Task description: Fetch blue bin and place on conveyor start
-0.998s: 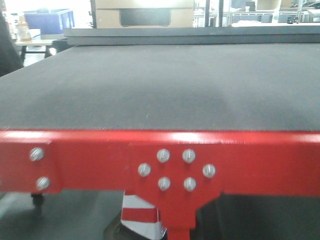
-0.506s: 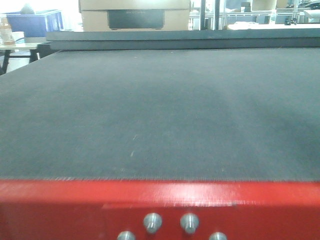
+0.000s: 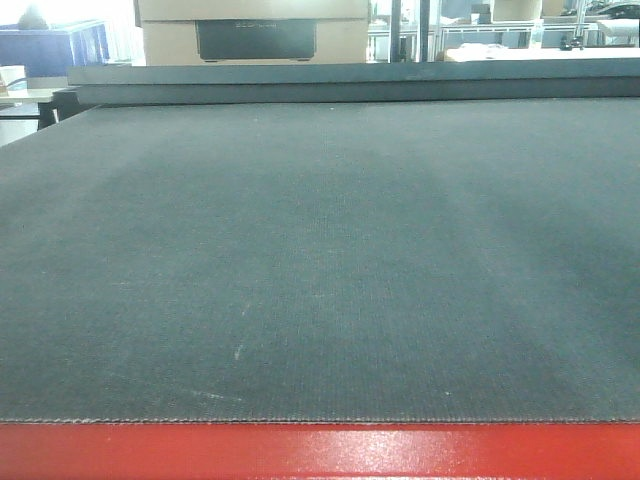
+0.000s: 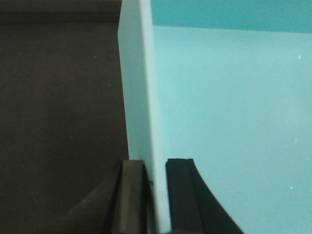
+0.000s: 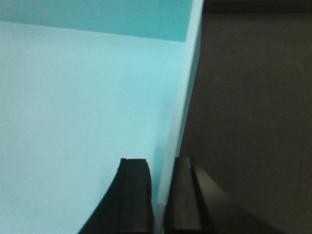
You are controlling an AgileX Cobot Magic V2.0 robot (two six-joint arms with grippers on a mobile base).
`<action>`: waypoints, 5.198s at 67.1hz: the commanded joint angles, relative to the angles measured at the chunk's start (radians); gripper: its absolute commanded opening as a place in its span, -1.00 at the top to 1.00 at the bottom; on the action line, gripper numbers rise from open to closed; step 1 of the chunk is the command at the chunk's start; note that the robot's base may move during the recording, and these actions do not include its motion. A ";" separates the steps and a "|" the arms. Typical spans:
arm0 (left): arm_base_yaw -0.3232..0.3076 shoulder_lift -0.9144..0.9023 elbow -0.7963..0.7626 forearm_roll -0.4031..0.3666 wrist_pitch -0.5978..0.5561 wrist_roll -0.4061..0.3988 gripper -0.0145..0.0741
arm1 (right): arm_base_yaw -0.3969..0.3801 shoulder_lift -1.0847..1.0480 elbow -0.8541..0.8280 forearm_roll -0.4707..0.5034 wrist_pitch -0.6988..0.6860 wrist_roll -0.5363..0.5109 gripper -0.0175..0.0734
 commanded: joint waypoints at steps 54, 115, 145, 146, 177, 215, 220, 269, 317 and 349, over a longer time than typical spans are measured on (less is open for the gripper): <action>0.004 -0.012 -0.008 0.023 -0.043 0.007 0.92 | -0.009 -0.015 -0.006 -0.051 -0.039 -0.023 0.95; 0.004 0.248 0.094 0.032 0.071 0.034 0.92 | -0.008 0.263 0.158 -0.008 -0.003 -0.023 0.95; 0.004 0.440 0.113 0.048 0.065 0.034 0.86 | -0.008 0.403 0.237 -0.008 -0.151 -0.023 0.95; 0.004 0.441 0.114 0.050 0.065 0.034 0.83 | -0.008 0.403 0.237 -0.008 -0.151 -0.023 0.95; 0.004 0.398 0.114 0.087 0.085 0.034 -0.53 | -0.008 0.382 0.237 -0.012 -0.113 -0.023 -0.64; 0.144 0.115 0.270 0.112 0.092 0.034 0.70 | -0.177 0.082 0.363 -0.138 -0.108 -0.023 0.88; 0.144 0.087 0.341 0.112 0.032 0.034 0.92 | -0.184 0.050 0.441 -0.142 -0.150 -0.023 0.97; 0.146 -0.622 1.076 0.112 -0.584 0.034 0.92 | -0.189 -0.625 1.117 -0.202 -0.689 -0.025 0.97; 0.146 -1.140 1.248 0.131 -0.593 0.034 0.92 | -0.189 -1.088 1.197 -0.200 -0.689 -0.025 0.97; 0.155 -1.145 1.259 0.125 -0.593 0.034 0.92 | -0.189 -1.088 1.197 -0.200 -0.689 -0.025 0.97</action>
